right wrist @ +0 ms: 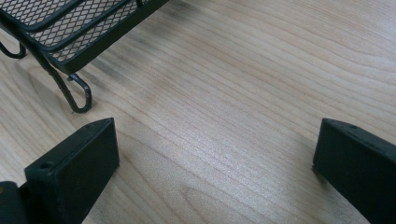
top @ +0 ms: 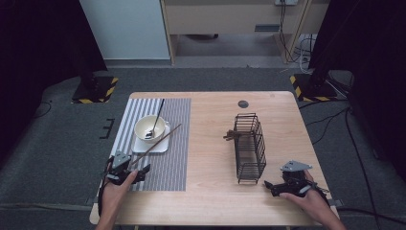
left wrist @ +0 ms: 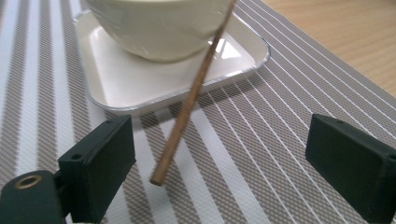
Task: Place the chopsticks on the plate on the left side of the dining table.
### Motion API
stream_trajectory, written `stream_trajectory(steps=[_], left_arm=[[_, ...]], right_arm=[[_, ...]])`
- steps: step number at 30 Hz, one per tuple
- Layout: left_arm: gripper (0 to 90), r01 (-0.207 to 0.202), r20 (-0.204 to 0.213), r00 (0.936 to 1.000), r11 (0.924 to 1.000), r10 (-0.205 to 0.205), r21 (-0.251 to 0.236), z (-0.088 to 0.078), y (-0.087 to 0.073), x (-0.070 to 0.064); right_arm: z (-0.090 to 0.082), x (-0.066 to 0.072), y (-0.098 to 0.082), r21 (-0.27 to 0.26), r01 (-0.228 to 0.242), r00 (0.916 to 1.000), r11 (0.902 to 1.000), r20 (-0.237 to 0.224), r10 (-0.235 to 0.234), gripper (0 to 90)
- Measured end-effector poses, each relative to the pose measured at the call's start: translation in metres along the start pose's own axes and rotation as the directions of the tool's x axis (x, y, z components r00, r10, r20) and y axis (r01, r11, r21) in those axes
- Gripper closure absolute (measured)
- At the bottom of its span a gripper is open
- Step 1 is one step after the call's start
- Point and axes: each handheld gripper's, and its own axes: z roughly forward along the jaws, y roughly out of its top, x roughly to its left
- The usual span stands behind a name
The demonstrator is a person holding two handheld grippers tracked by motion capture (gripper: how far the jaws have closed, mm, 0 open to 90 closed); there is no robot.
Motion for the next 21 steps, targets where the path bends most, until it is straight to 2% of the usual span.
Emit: stream_trajectory(steps=[3,11,16,21], left_arm=[[6.5,-0.032,-0.002,0.9995,0.9994,0.032,0.013,0.001,0.001,-0.004],[5.7,-0.088,-0.004,0.9961,0.9961,0.088,0.006,0.001,0.007,-0.016],[5.7,-0.155,0.002,0.9879,0.9879,0.155,0.009,0.004,0.011,-0.028],[5.8,-0.183,0.027,0.9828,0.9831,0.183,-0.008,0.007,0.018,-0.041]], right_arm=[[0.000,0.000,0.000,0.000,0.000,1.0000,1.0000,0.000,0.000,0.2],[0.000,0.000,0.000,0.000,0.000,1.0000,1.0000,0.000,0.000,0.2],[0.000,0.000,0.000,0.000,0.000,1.0000,1.0000,0.000,0.000,0.2],[0.000,0.000,0.000,0.000,0.001,1.0000,1.0000,-0.001,-0.001,0.1]])
